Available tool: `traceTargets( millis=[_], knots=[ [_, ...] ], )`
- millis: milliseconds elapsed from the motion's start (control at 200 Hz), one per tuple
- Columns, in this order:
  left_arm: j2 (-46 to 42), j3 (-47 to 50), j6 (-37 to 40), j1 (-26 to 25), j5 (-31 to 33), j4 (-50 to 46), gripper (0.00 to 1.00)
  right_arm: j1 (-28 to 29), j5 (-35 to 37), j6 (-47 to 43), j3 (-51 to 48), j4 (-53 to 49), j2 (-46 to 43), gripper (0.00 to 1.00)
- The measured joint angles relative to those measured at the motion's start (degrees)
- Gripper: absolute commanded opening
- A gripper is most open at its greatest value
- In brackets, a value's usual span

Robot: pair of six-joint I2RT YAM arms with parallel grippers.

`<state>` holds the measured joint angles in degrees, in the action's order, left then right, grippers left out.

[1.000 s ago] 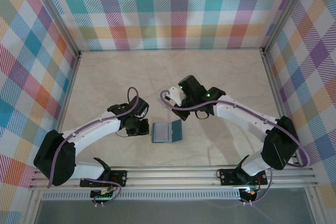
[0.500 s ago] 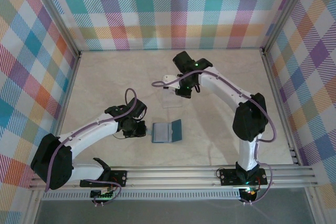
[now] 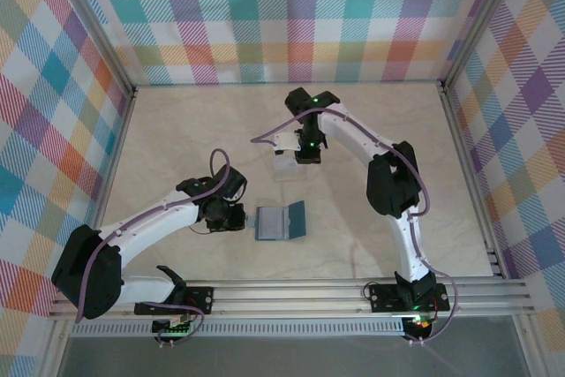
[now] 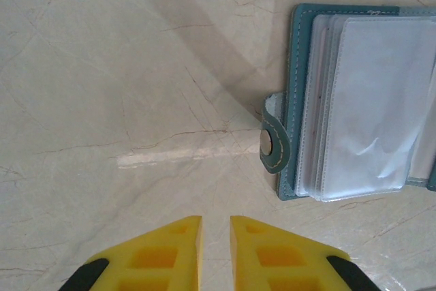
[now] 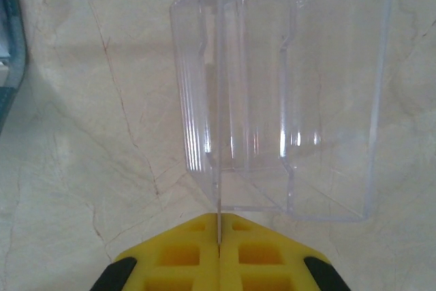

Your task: Take the credit cards out of the card holder

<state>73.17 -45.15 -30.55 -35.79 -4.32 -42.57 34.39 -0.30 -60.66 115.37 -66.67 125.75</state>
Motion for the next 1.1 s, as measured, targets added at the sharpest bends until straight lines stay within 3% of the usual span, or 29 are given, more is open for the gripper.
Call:
traceTargets(
  millis=[555,620,705,785,1100],
  knots=[
    [1.46,0.00,0.02,0.02,0.15,0.07,0.18,-0.22,-1.25,-2.01,4.13,-4.57,5.95,0.00],
    [1.55,0.00,0.00,0.02,0.15,0.04,0.18,-0.22,-1.73,-2.03,4.13,-5.20,5.97,0.04],
    [1.84,0.00,0.02,0.02,0.15,0.07,0.18,-0.20,-1.86,-2.21,4.13,-5.73,5.97,0.20],
    [2.03,0.00,0.02,0.00,0.15,0.11,0.18,-0.20,-1.77,-2.23,4.13,-5.38,5.97,0.28],
    [2.49,0.00,0.02,0.02,0.15,0.31,0.18,-0.20,-0.66,-1.97,-0.81,3.45,1.38,0.31]
  ],
)
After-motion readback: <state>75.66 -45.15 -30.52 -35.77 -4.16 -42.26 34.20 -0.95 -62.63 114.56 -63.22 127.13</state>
